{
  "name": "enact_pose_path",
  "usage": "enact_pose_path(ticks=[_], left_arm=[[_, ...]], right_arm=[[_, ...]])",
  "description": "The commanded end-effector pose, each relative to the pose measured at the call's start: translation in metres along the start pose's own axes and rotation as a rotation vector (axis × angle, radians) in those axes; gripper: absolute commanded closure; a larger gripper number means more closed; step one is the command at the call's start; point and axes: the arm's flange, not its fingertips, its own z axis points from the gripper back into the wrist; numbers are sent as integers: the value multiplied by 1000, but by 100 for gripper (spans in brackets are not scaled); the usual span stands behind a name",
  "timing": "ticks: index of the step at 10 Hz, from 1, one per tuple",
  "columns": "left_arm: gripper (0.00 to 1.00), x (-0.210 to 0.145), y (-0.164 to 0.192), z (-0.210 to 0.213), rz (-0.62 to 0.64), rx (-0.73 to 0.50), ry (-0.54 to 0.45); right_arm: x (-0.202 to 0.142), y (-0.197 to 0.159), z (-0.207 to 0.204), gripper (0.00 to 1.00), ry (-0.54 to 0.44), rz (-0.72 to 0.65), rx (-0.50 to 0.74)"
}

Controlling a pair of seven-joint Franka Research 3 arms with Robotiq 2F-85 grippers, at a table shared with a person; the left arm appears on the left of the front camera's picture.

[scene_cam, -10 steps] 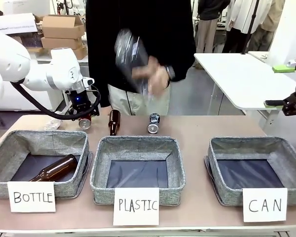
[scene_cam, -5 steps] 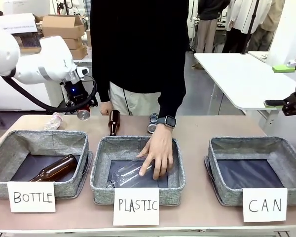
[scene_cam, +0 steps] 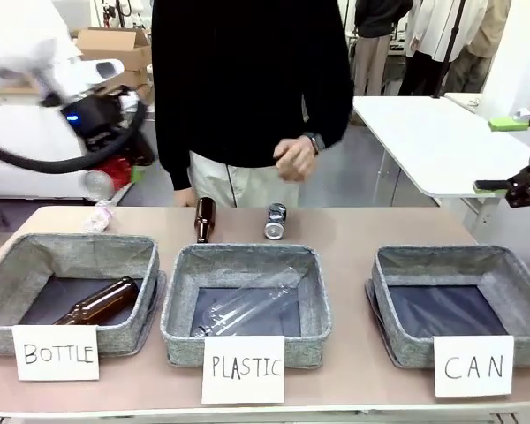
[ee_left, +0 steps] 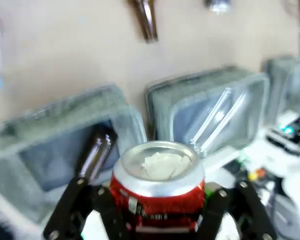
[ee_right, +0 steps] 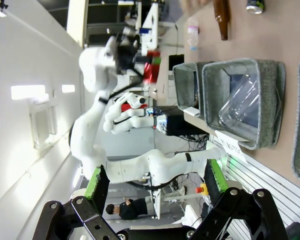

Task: Sort the can waste into the basket.
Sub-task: Pick up the can waste from the table and place it in the right Fabric basket.

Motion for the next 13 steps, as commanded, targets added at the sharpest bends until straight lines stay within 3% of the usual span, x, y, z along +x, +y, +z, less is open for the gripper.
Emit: enact_pose_path(ticks=[1,2,3,4,5,6,7,8,10,11,13], left_arm=[[100,-104,10,4,-93,-27,-66],[100,-138,14,3,-67,-27,-215],[100,-159,28,2,41,-32,-343],[100,-100,5,9,-68,-16,-77],[100,-100,5,9,-68,-16,-77],[84,-152,21,8,-29,-29,-197],[84,-100,28,-21,-93,-24,-158],[84,-42,-3,-48,-338,-76,-122],[84,39,-96,-92,-664,56,-144],[84,62,-152,-116,-845,76,-175],[84,80,-249,-161,-1077,-9,-195]], right_arm=[[2,2,-1,0,-2,25,26],[2,2,-1,0,-2,25,26],[2,2,-1,0,-2,25,26],[2,2,-1,0,-2,25,26],[2,2,-1,0,-2,25,26],[0,0,0,0,0,0,0],[-9,30,18,0,-41,103,-6],[-23,37,45,0,-118,162,-117],[-56,16,125,0,-285,180,-207],[-75,-4,165,0,-353,119,-198],[-105,-50,215,0,-447,-5,-212]])
